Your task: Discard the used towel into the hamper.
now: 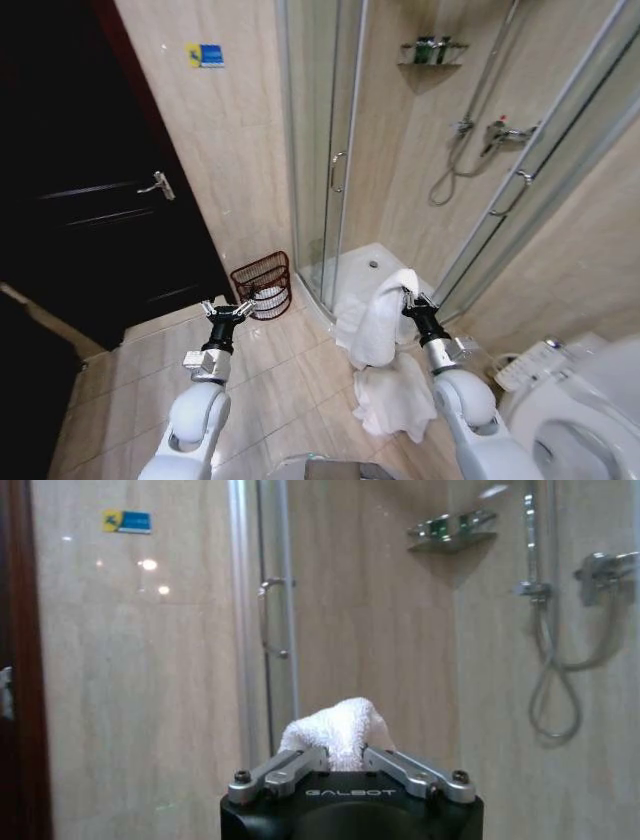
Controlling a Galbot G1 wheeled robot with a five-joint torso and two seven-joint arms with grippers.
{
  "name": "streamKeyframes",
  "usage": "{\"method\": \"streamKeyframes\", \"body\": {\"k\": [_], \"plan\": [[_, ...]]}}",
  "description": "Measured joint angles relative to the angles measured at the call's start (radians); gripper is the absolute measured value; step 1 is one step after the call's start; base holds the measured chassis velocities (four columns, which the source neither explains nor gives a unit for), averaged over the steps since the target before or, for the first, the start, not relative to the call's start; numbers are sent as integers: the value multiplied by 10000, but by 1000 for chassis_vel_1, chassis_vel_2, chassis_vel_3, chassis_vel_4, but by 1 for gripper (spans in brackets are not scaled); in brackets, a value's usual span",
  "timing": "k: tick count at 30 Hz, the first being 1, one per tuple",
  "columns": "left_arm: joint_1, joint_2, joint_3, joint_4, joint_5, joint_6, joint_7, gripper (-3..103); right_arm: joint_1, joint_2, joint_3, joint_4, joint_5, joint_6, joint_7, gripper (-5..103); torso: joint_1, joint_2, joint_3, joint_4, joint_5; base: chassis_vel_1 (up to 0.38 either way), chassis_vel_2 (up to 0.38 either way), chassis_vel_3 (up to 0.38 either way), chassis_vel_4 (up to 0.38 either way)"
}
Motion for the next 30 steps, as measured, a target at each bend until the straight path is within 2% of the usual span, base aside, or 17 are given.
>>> {"method": "streamKeyframes", "body": {"k": [2, 13, 30], "plan": [[30, -18, -4, 54, 31, -150, -22, 100, -2, 17, 22, -32, -29, 0, -3, 3, 0, 0, 0, -2, -1, 0, 0, 0, 0], [37, -18, 11, 6, 30, -174, -23, 100, 25, 80, -12, -68, -62, -7, 13, 3, 1, 0, 0, -3, 2, 47, 28, -29, -57], [133, -11, -4, -73, -1, 73, -62, 100, -54, 139, -133, -138, -101, 148, -100, 3, -1, 0, -1, 0, 1, 159, 152, -165, -142]]}}
